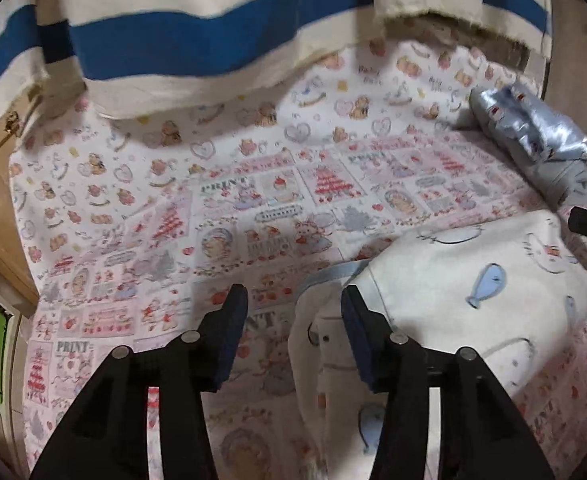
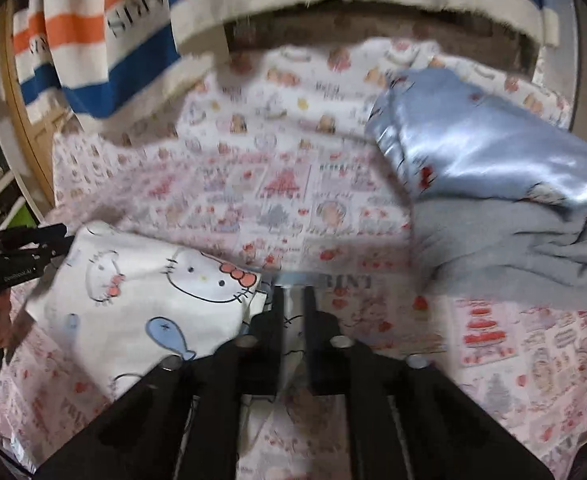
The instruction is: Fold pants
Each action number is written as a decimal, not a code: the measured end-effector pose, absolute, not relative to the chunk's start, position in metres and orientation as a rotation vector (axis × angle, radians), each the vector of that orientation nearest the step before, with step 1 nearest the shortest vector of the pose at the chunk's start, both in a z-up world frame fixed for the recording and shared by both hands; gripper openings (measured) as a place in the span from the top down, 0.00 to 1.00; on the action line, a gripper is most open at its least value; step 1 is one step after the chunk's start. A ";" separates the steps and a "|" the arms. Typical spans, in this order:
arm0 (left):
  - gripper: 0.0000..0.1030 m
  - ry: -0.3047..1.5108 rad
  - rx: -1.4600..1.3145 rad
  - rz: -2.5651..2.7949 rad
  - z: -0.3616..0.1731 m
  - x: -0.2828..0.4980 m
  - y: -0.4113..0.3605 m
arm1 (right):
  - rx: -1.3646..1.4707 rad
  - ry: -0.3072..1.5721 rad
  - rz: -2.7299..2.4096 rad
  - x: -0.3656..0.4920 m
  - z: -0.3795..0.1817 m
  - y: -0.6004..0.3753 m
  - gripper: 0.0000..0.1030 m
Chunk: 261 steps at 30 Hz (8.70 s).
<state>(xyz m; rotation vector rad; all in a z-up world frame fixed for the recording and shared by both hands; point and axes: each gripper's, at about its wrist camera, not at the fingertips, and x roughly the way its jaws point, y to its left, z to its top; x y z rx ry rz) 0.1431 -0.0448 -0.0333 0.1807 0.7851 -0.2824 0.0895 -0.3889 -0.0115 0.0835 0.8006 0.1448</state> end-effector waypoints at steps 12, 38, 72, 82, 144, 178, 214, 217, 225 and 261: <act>0.23 0.593 0.152 -0.249 -0.001 0.049 -0.039 | 0.172 0.909 0.426 0.013 -0.001 -0.364 0.30; 0.23 0.708 -0.005 -0.375 -0.032 0.019 -0.017 | 0.585 0.956 0.326 0.067 -0.048 -0.358 0.30; 0.25 0.809 -0.601 -0.201 -0.061 0.110 -0.041 | 0.620 0.892 0.137 0.076 -0.045 -0.360 0.01; 0.12 0.825 -0.474 -0.153 -0.059 0.119 -0.057 | 0.477 0.890 0.229 0.091 -0.046 -0.352 0.03; 0.39 0.390 0.156 -0.560 0.035 0.192 -0.428 | -0.035 0.483 -0.355 0.151 0.059 -0.611 0.74; 0.01 0.166 0.052 -0.440 0.074 0.107 -0.215 | 0.044 0.191 -0.215 0.051 0.117 -0.519 0.00; 0.01 0.283 0.050 -0.400 -0.005 0.127 -0.175 | 0.005 0.327 -0.207 0.083 0.027 -0.455 0.00; 0.01 0.281 0.063 -0.387 -0.005 0.127 -0.176 | 0.018 0.328 -0.216 0.082 0.027 -0.458 0.00; 0.01 0.289 0.083 -0.394 -0.006 0.127 -0.179 | 0.011 0.328 -0.204 0.082 0.027 -0.456 0.00; 0.01 0.272 0.067 -0.359 -0.003 0.126 -0.171 | 0.013 0.326 -0.208 0.081 0.026 -0.457 0.00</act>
